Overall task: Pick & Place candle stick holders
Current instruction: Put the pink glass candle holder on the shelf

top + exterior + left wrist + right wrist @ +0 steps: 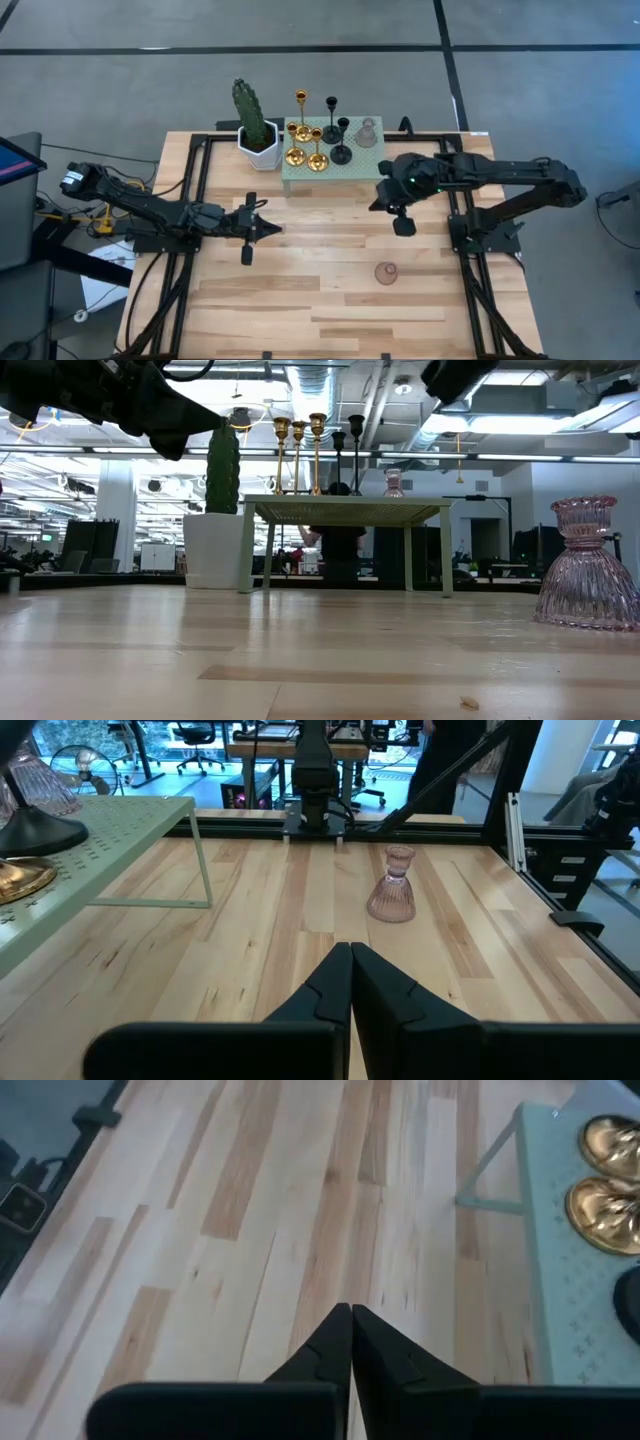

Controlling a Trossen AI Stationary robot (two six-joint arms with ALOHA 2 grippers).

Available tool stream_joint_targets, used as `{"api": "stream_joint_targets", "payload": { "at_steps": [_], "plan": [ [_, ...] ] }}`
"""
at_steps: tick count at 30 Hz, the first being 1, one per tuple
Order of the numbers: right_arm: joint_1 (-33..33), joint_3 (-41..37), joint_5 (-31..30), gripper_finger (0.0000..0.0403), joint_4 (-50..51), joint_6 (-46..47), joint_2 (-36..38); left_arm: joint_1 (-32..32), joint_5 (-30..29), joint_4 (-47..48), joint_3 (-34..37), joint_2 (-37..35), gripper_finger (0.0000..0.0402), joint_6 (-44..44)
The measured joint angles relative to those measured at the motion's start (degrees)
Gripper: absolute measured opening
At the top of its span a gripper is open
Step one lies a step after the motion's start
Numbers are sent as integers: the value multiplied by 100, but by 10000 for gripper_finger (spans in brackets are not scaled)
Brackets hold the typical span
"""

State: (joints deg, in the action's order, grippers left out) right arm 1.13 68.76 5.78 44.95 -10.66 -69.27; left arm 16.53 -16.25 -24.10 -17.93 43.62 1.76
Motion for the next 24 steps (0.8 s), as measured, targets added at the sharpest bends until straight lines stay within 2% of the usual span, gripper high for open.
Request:
{"api": "stream_joint_targets", "payload": {
  "at_steps": [6, 11, 18, 24],
  "plan": [
    [91, -1355, 11, 3, -1108, 301, 917, 0, 0, -1, 0, 0, 8, 0],
    [139, -2149, 9, 1, -1552, 578, 1759, 0, 0, 0, 0, 0, 8, 0],
    [137, -3008, -1, 1, -2436, 642, 2818, 0, 0, 0, 0, 0, 8, -97],
    [137, -3486, -2, 1, -2749, 636, 3391, 0, 0, 0, 0, 0, 8, -192]
  ]
}}
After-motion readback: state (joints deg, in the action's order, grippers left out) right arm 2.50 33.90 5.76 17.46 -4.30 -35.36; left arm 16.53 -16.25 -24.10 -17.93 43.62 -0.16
